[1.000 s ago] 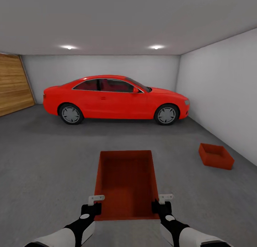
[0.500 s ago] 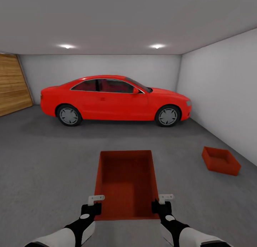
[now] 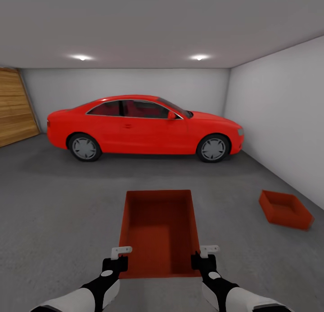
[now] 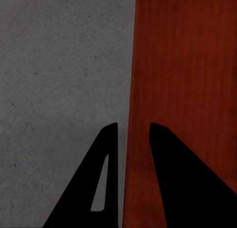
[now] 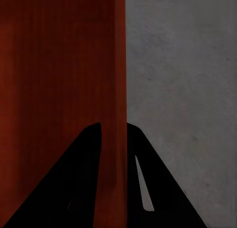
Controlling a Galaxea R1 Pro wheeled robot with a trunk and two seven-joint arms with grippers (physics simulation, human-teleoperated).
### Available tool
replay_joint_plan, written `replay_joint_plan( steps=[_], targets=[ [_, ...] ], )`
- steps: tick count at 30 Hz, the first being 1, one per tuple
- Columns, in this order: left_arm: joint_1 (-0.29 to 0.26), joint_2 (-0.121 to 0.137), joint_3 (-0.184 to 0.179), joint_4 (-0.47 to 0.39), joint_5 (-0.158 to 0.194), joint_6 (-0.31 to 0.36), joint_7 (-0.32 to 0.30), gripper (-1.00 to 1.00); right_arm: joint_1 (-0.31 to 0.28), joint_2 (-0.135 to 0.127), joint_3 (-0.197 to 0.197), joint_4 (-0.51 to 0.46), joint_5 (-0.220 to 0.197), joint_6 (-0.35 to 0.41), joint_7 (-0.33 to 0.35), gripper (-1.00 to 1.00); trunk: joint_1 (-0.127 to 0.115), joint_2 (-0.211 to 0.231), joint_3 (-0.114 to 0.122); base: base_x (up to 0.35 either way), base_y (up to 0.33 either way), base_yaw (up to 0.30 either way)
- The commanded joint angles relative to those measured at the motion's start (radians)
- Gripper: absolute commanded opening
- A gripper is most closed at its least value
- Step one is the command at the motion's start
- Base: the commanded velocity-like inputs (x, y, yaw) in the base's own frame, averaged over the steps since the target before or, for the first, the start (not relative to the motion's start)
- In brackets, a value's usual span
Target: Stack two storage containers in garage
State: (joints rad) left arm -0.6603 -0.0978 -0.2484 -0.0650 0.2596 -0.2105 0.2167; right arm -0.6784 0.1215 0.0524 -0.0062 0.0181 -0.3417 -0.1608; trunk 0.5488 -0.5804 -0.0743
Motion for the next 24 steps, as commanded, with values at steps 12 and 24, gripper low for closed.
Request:
replay_joint_plan(
  steps=[12, 24],
  targets=[
    [-0.001, 0.000, -0.003, -0.001, 0.003, -0.026, 0.018, -1.00, -0.001, 0.024, -0.048, 0.005, -0.038, -0.007, -0.006, -1.00, 0.001, -0.002, -0.002, 0.321, 0.000, 0.000],
    [-0.001, 0.000, -0.003, -0.001, 0.004, -0.026, 0.018, -1.00, -0.001, 0.024, -0.048, 0.004, -0.038, -0.005, -0.006, -1.00, 0.001, -0.002, -0.002, 0.321, 0.000, 0.000]
  ],
)
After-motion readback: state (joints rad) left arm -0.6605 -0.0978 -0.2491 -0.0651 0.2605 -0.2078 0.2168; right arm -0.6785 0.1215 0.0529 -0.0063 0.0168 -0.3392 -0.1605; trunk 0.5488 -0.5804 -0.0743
